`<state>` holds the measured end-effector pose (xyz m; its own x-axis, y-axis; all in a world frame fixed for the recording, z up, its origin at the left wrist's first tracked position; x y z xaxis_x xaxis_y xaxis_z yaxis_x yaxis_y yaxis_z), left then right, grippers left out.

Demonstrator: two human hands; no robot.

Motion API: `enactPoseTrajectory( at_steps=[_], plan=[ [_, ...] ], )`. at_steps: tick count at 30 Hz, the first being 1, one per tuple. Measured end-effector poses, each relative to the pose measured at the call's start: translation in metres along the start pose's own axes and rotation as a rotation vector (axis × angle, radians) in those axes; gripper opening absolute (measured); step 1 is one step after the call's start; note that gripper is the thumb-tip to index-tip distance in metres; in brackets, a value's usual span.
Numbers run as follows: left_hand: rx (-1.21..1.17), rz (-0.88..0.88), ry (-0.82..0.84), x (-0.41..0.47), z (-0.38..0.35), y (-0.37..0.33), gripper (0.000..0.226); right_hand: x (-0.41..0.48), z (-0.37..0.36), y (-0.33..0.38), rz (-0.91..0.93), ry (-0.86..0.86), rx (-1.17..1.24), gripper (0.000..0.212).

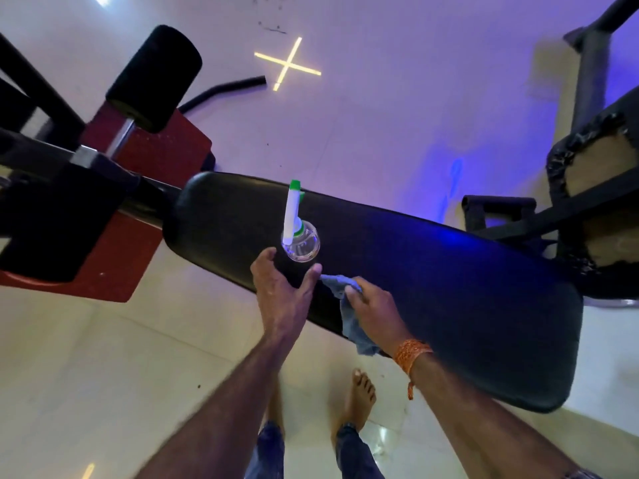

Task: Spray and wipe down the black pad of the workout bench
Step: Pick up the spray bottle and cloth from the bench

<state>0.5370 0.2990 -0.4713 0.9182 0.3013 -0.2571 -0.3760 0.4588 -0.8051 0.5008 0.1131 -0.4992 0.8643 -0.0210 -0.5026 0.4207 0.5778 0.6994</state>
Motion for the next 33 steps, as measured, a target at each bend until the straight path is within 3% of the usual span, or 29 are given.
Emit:
enactPoseTrajectory(
  at_steps=[3,8,13,18,25,33],
  plan=[
    [-0.171,0.015,0.018,0.035,-0.01,-0.019,0.094,-0.004,0.008,-0.002,-0.097,-0.031,0.315,0.031],
    [-0.206,0.005,0.011,0.056,-0.017,-0.049,0.021,-0.016,0.018,0.004,-0.146,-0.109,0.414,0.029],
    [-0.216,0.029,0.003,0.01,0.015,-0.074,0.017,-0.066,0.039,0.024,-0.128,-0.259,0.339,0.033],
    [-0.264,0.087,0.066,-0.085,0.079,-0.122,0.021,-0.164,0.066,0.062,-0.138,-0.294,0.373,0.038],
    [-0.269,-0.113,0.229,-0.191,0.167,-0.185,0.022,-0.307,0.092,0.107,-0.076,-0.38,0.43,0.03],
    [-0.371,-0.231,0.243,-0.285,0.242,-0.211,0.024,-0.433,0.09,0.138,0.014,-0.567,0.426,0.031]
  ],
)
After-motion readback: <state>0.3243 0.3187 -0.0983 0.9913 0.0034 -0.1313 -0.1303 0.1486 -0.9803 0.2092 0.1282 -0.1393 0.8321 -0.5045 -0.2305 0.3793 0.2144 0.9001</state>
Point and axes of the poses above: each hand's wrist, its own x-axis towards the middle knuckle, its own z-axis out of the back of the hand, y = z × x, the point moved 5 cm from there along x, towards the middle knuckle, and after that the axes turned 6 degrees about -x, right-handed, at the moved point
